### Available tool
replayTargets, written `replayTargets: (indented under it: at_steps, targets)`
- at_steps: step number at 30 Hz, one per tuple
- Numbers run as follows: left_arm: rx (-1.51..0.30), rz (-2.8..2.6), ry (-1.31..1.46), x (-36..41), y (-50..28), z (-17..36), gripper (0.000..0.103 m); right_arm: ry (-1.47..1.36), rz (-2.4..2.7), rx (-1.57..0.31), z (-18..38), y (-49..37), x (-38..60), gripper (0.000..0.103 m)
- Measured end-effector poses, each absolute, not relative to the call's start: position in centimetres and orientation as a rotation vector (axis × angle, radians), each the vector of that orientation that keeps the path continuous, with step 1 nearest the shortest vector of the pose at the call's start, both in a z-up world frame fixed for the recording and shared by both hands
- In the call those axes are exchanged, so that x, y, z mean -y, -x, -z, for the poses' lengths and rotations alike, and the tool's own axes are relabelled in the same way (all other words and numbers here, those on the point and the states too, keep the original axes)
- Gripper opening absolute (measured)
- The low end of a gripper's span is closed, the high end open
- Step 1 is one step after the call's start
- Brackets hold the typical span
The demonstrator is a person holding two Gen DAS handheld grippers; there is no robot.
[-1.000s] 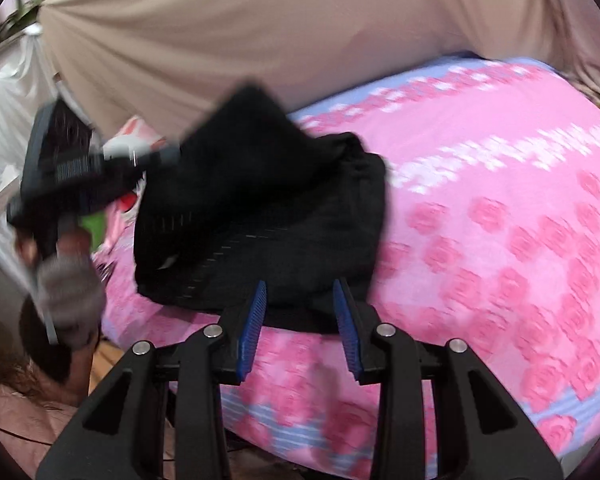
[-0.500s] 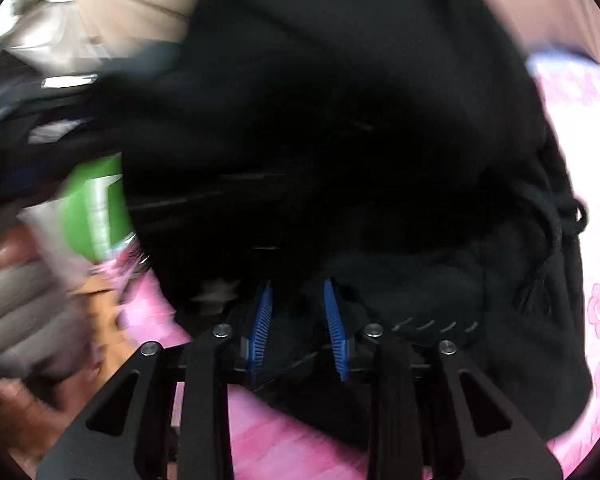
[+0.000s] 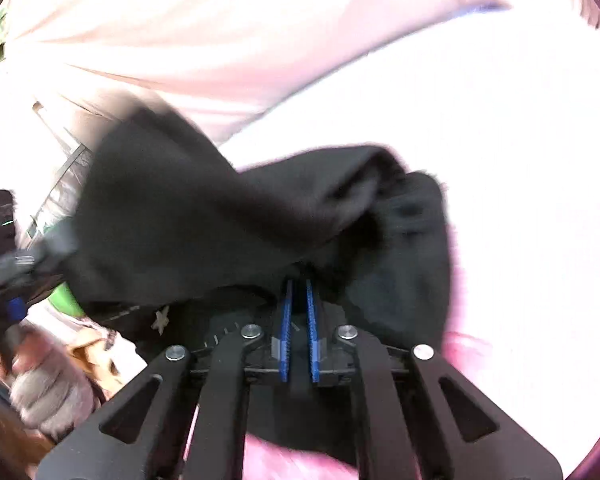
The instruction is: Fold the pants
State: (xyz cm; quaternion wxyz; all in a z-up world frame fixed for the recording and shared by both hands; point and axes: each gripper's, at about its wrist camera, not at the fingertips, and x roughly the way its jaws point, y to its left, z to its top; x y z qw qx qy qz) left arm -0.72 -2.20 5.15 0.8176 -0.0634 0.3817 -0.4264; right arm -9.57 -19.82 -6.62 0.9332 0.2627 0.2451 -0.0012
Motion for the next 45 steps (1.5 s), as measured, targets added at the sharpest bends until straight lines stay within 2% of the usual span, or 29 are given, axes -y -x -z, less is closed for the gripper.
replayTargets:
  at_steps: [3,7,8,9,11,13,14,15,17,23,27,35,38,40,42,45]
  targets:
    - [-0.862,0.914,0.148,2.8,0.4,-3.2,0.004,-0.563,0.077,-0.454,6.7,13.1,21.3,0.008]
    - [-0.851,0.894,0.230,1.8,-0.4,-3.4,0.004,-0.407,0.188,-0.452,5.9,12.6,20.1,0.010]
    - [-0.834,0.885,0.246,1.3,-0.6,-3.9,0.004,-0.382,0.185,-0.453,5.6,11.7,19.9,0.017]
    - [-0.813,0.874,0.260,0.8,-0.8,-4.6,0.004,-0.354,0.182,-0.451,5.4,10.7,19.6,0.028]
    - [-0.768,0.844,0.282,-0.4,-1.2,-6.1,0.004,-0.319,0.197,-0.458,5.5,8.8,19.7,0.034]
    - [-0.743,0.818,0.279,-1.0,-1.6,-7.1,0.004,-0.324,0.183,-0.462,5.7,7.6,19.9,0.034]
    - [-0.738,0.815,0.277,-1.2,-1.7,-7.3,0.004,-0.326,0.178,-0.469,5.8,7.2,20.2,0.030]
    - [-0.738,0.812,0.274,-1.2,-1.9,-7.5,0.004,-0.319,0.191,-0.487,6.0,6.7,20.4,0.020]
    - [-0.736,0.814,0.270,-1.1,-1.9,-7.6,0.004,-0.303,0.205,-0.499,5.9,6.6,20.3,0.011]
    - [-0.733,0.817,0.263,-0.7,-1.7,-7.7,0.004,-0.204,0.208,-0.445,3.7,8.0,17.2,0.012]
    - [-0.746,0.825,0.269,-0.3,-1.9,-7.3,0.004,-0.260,0.113,-0.497,4.5,7.4,17.1,0.005]
    - [-0.787,0.871,0.242,0.9,-1.0,-6.3,0.004,-0.585,-0.210,-0.550,7.4,4.9,17.0,0.005]
    - [-0.864,0.904,0.167,2.9,-0.2,-4.2,0.004,-0.555,-0.185,-0.567,8.1,5.9,16.8,0.004]
    - [-0.933,0.911,0.102,4.2,0.6,-1.7,0.005,-0.514,-0.100,-0.564,7.4,8.4,17.7,0.007]
    - [-0.990,0.926,0.082,4.9,1.1,0.4,0.007,-0.455,0.017,-0.551,6.8,11.7,18.9,0.020]
    - [-1.034,0.910,0.060,5.4,1.7,3.3,0.008,-0.491,0.141,-0.513,6.1,15.7,21.1,0.023]
